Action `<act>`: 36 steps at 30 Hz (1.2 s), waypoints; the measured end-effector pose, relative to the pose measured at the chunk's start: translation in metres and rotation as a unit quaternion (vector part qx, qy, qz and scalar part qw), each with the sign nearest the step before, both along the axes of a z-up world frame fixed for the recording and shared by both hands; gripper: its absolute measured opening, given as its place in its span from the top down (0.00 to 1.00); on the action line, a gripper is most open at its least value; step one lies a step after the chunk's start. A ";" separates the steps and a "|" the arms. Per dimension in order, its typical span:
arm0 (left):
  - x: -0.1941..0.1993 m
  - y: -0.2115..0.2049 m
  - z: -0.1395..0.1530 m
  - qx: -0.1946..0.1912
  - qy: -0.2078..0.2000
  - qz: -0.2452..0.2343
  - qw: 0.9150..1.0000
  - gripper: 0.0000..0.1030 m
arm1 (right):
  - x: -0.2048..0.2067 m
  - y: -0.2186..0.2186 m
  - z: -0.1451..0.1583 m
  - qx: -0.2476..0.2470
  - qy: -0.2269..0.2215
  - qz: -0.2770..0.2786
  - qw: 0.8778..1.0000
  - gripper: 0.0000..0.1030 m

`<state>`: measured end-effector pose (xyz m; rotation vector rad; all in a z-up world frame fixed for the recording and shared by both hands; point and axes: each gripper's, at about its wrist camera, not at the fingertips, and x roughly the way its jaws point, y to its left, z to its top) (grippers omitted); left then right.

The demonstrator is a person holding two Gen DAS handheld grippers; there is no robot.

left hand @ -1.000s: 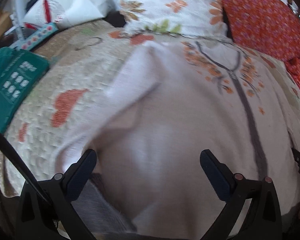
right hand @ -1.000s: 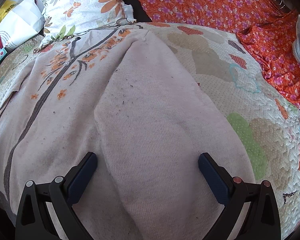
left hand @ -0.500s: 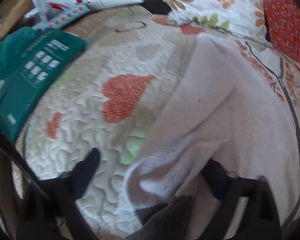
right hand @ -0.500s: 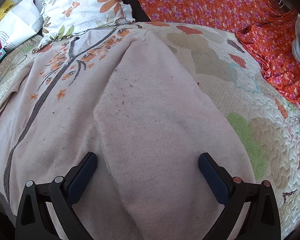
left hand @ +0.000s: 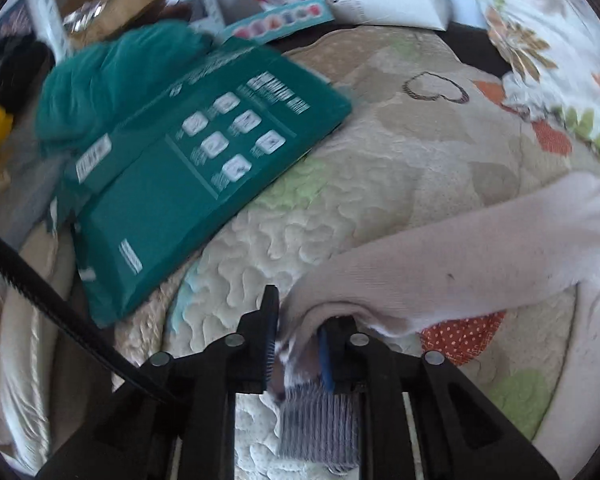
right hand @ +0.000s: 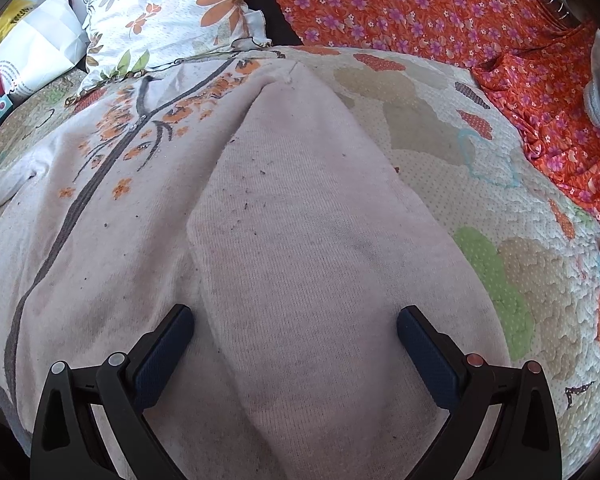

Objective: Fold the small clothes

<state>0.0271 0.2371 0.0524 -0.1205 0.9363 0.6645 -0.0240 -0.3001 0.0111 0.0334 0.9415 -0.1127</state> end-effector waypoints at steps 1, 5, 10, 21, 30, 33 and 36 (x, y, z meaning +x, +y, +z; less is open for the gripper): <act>-0.007 -0.001 0.001 -0.010 -0.009 0.002 1.000 0.77 | 0.000 0.000 0.000 0.000 0.000 0.000 1.000 0.00; -0.027 -0.026 0.010 -0.031 -0.048 -0.043 0.997 0.59 | 0.000 0.000 0.000 -0.001 -0.003 0.000 1.000 0.00; -0.054 -0.083 0.035 -0.047 -0.115 -0.125 0.984 0.40 | -0.003 -0.004 0.009 0.020 -0.002 0.013 1.000 0.06; -0.039 -0.156 0.016 -0.118 -0.107 -0.246 0.956 0.28 | -0.042 -0.122 0.055 0.092 -0.019 -0.112 0.989 0.12; -0.038 -0.162 0.003 -0.139 -0.091 -0.258 0.952 0.28 | -0.035 -0.103 0.013 0.123 0.071 -0.054 0.988 0.72; -0.039 -0.163 0.000 -0.131 -0.086 -0.258 0.953 0.28 | -0.024 -0.110 0.031 0.128 0.076 -0.040 0.988 0.92; -0.035 -0.161 -0.001 -0.136 -0.084 -0.255 0.954 0.28 | -0.002 -0.136 0.067 0.043 0.050 -0.078 0.995 0.93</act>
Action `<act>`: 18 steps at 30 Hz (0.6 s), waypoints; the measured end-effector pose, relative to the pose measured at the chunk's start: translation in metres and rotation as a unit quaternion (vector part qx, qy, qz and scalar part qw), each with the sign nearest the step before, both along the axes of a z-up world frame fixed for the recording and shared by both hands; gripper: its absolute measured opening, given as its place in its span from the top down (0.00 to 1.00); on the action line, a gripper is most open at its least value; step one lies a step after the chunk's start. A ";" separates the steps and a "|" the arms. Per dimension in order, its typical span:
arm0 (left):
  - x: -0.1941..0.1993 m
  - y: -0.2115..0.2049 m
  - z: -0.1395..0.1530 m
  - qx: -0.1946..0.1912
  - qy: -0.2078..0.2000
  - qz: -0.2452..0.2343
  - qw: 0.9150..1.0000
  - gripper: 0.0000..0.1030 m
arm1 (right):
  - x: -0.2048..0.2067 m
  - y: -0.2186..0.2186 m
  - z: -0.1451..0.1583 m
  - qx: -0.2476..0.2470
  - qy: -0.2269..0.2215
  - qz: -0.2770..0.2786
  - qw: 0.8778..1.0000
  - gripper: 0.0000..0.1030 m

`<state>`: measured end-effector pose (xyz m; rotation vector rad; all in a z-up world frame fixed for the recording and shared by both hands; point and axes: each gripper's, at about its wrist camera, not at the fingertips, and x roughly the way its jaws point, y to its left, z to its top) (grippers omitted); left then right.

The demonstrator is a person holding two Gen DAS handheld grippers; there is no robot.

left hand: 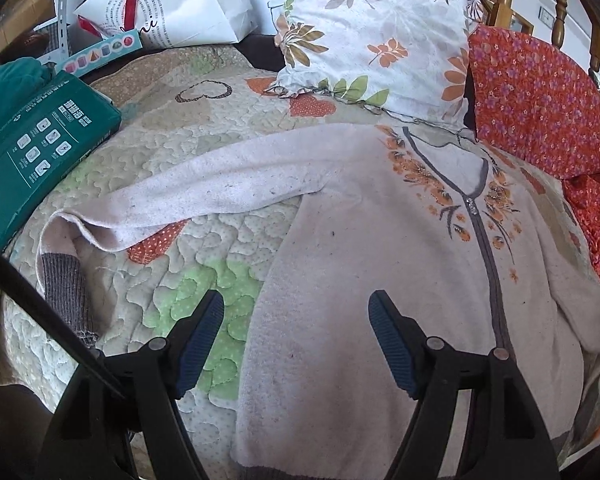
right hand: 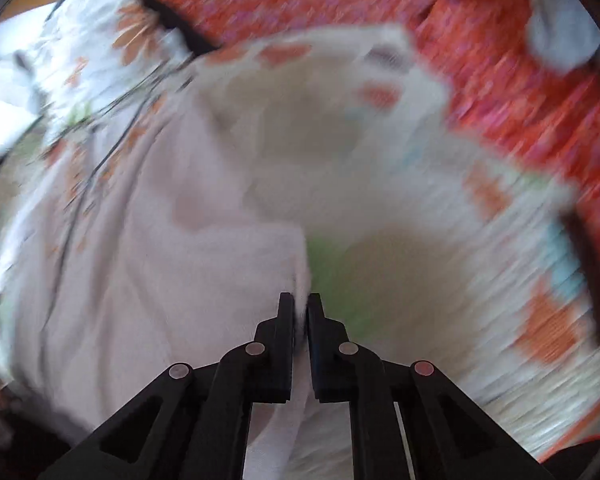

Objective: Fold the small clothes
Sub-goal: 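Grasp the grey cuff of the other sleeve with the right gripper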

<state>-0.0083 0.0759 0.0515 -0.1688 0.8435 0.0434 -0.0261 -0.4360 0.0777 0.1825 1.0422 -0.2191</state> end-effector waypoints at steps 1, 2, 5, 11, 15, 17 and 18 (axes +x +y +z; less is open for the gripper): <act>0.001 0.000 -0.001 -0.003 0.002 0.000 1.000 0.28 | 0.008 -0.014 0.009 -0.023 -0.001 -0.016 1.000 0.93; 0.003 -0.001 -0.002 -0.005 0.004 -0.001 1.000 0.28 | 0.017 -0.022 0.013 -0.054 0.003 -0.031 0.998 0.92; 0.005 -0.004 -0.004 -0.002 0.009 -0.004 1.000 0.28 | 0.050 -0.054 0.008 -0.130 0.049 -0.078 0.987 0.90; 0.009 -0.009 -0.006 -0.006 0.021 -0.012 1.000 0.28 | 0.012 -0.091 0.023 -0.071 0.017 -0.121 0.990 0.47; 0.013 -0.014 -0.008 -0.017 0.034 -0.019 0.999 0.28 | -0.028 -0.072 0.011 0.004 0.022 -0.077 0.997 0.44; 0.013 -0.016 -0.009 -0.027 0.039 -0.026 0.999 0.28 | -0.046 -0.051 -0.001 0.038 0.023 -0.054 0.998 0.35; 0.013 -0.018 -0.009 -0.029 0.041 -0.028 0.998 0.28 | -0.053 -0.041 -0.009 0.049 0.027 -0.040 0.998 0.32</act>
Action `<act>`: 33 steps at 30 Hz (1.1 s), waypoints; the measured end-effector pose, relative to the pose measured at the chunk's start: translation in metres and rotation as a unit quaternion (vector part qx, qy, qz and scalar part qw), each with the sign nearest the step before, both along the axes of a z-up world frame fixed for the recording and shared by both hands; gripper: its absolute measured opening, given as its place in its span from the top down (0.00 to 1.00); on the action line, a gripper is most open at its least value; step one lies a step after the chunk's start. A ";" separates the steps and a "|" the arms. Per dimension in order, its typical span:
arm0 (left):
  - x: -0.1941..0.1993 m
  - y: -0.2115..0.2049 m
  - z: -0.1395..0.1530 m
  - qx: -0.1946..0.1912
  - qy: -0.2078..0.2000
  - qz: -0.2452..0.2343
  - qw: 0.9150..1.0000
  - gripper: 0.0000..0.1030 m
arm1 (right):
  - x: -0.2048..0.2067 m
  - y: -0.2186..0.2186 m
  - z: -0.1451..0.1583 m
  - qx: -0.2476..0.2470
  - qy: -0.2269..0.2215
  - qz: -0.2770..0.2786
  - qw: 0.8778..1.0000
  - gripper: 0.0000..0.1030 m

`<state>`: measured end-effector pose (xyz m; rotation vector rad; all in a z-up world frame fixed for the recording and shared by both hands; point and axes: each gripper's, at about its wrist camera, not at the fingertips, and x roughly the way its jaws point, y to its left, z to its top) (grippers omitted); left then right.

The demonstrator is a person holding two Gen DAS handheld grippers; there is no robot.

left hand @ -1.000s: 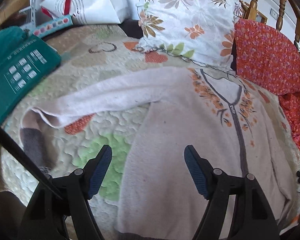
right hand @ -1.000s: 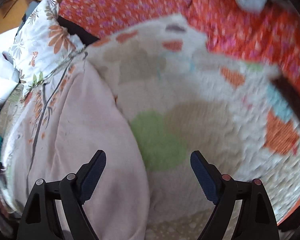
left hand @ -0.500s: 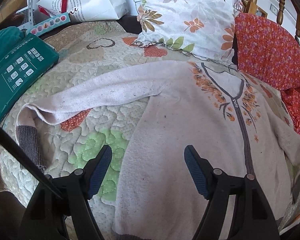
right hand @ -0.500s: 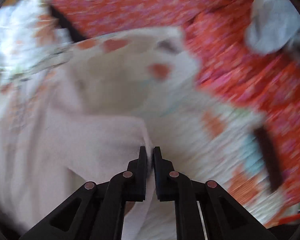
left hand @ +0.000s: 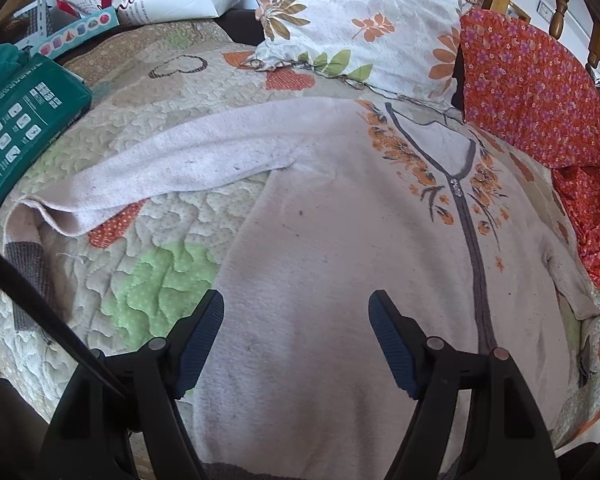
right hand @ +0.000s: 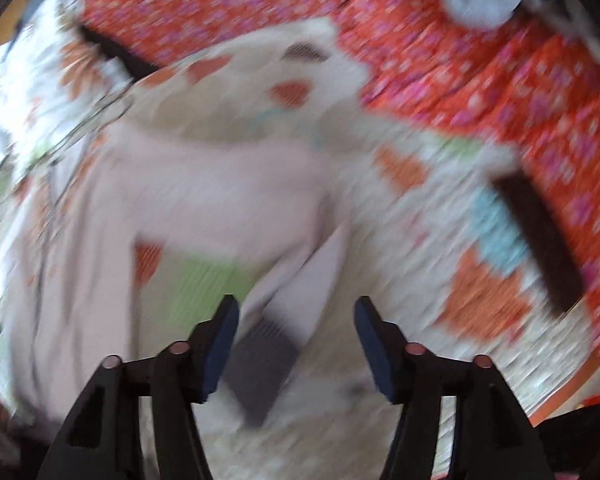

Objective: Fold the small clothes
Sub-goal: 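Grasp the grey cuff of the other sleeve with the right gripper, then carry the held sleeve across the cardigan front and release it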

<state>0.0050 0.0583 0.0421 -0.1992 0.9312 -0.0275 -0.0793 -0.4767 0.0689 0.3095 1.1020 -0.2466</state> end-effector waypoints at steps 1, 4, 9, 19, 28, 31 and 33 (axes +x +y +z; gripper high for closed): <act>0.000 -0.001 -0.001 -0.001 0.002 -0.001 1.000 0.28 | -0.004 0.008 -0.006 0.001 0.007 0.008 1.000 0.30; 0.000 -0.002 -0.003 0.001 0.007 -0.004 1.000 0.28 | -0.010 0.036 -0.035 -0.033 0.045 0.036 0.998 0.30; -0.009 0.002 0.001 0.001 -0.002 -0.006 1.000 0.28 | -0.013 0.034 -0.036 -0.045 0.062 0.048 0.996 0.89; -0.012 0.016 0.013 -0.049 -0.014 0.003 0.999 0.28 | -0.039 -0.105 0.049 -0.065 -0.023 -0.170 0.983 0.90; -0.004 0.012 0.009 -0.037 -0.008 0.004 0.999 0.28 | -0.028 -0.150 0.059 0.052 -0.074 -0.229 0.969 0.90; -0.001 0.012 0.009 -0.037 -0.008 0.001 0.999 0.28 | -0.006 -0.139 0.058 0.075 -0.079 -0.208 0.972 0.90; 0.000 0.013 0.009 -0.037 -0.009 0.002 0.999 0.28 | 0.019 -0.111 0.065 0.064 -0.076 -0.168 0.981 0.90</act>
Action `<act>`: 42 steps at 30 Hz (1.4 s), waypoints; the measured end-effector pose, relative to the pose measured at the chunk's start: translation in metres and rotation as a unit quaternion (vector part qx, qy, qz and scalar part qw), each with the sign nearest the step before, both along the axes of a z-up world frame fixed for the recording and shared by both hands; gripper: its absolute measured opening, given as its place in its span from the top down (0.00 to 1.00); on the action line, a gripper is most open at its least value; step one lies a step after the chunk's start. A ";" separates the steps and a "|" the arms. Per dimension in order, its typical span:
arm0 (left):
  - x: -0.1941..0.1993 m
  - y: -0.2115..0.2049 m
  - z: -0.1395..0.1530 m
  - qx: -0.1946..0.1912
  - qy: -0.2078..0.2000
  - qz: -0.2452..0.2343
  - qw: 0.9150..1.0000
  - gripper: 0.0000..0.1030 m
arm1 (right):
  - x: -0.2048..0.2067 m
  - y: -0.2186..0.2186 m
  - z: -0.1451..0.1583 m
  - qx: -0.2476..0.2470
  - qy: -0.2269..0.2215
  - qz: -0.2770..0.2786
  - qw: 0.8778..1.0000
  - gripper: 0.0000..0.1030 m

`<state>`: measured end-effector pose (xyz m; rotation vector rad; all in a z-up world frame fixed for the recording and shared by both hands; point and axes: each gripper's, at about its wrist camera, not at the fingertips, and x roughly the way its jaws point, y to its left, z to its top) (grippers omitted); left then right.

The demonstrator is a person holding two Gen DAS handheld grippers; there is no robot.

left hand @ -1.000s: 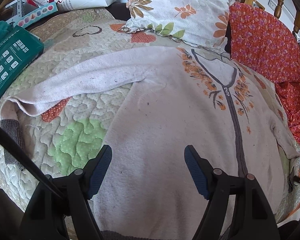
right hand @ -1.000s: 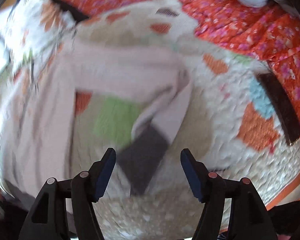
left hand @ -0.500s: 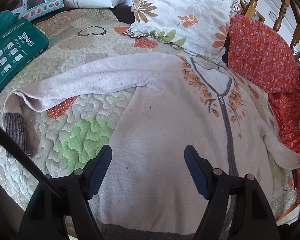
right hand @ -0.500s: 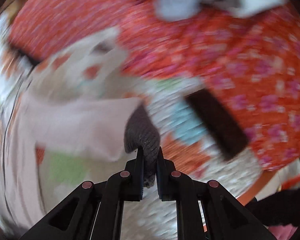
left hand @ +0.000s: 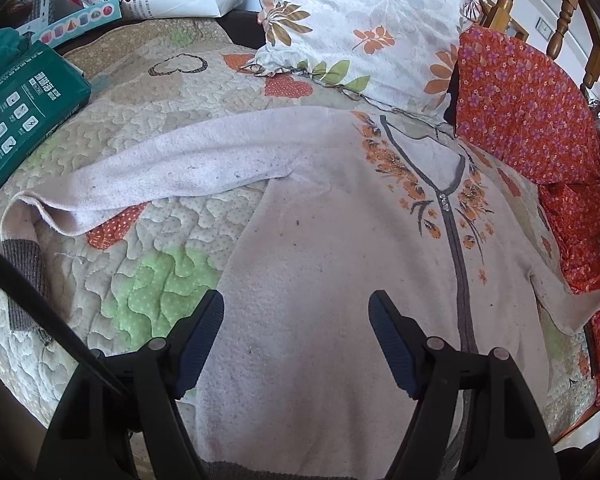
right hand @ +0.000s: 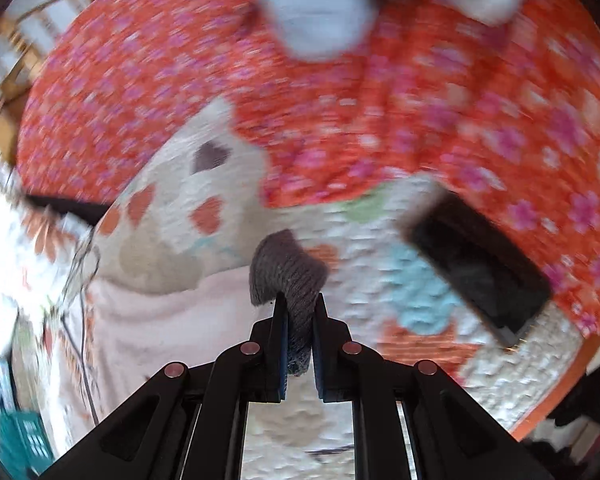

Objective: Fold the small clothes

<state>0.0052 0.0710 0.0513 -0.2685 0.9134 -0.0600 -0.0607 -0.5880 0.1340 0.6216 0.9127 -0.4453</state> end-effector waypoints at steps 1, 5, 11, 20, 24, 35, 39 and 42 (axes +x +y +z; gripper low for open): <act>0.001 0.001 0.001 0.000 -0.001 0.001 1.000 0.28 | 0.014 0.013 0.003 -0.005 0.001 0.020 1.000 0.90; 0.002 0.013 0.007 -0.006 -0.011 0.015 1.000 0.28 | 0.072 0.096 0.008 -0.033 0.013 0.125 0.991 0.90; 0.001 0.039 0.017 -0.008 -0.033 0.042 0.999 0.28 | 0.144 0.281 -0.021 -0.084 0.067 0.331 0.937 0.90; -0.001 0.061 0.019 -0.023 -0.034 0.057 0.997 0.28 | 0.166 0.400 -0.013 -0.137 0.005 0.430 0.892 0.41; -0.001 0.064 0.018 -0.049 -0.028 0.058 0.997 0.28 | 0.151 0.382 -0.022 -0.153 0.025 0.416 0.896 0.41; -0.003 0.050 0.017 -0.020 -0.030 0.052 0.998 0.28 | 0.151 0.419 -0.097 -0.260 0.073 0.441 0.856 0.79; -0.001 0.053 0.016 -0.016 -0.030 0.055 0.998 0.28 | 0.177 0.390 -0.083 -0.197 0.054 0.393 0.896 0.95; 0.002 0.055 0.014 -0.025 -0.026 0.058 0.998 0.28 | 0.191 0.355 -0.061 -0.129 0.015 0.339 0.932 0.94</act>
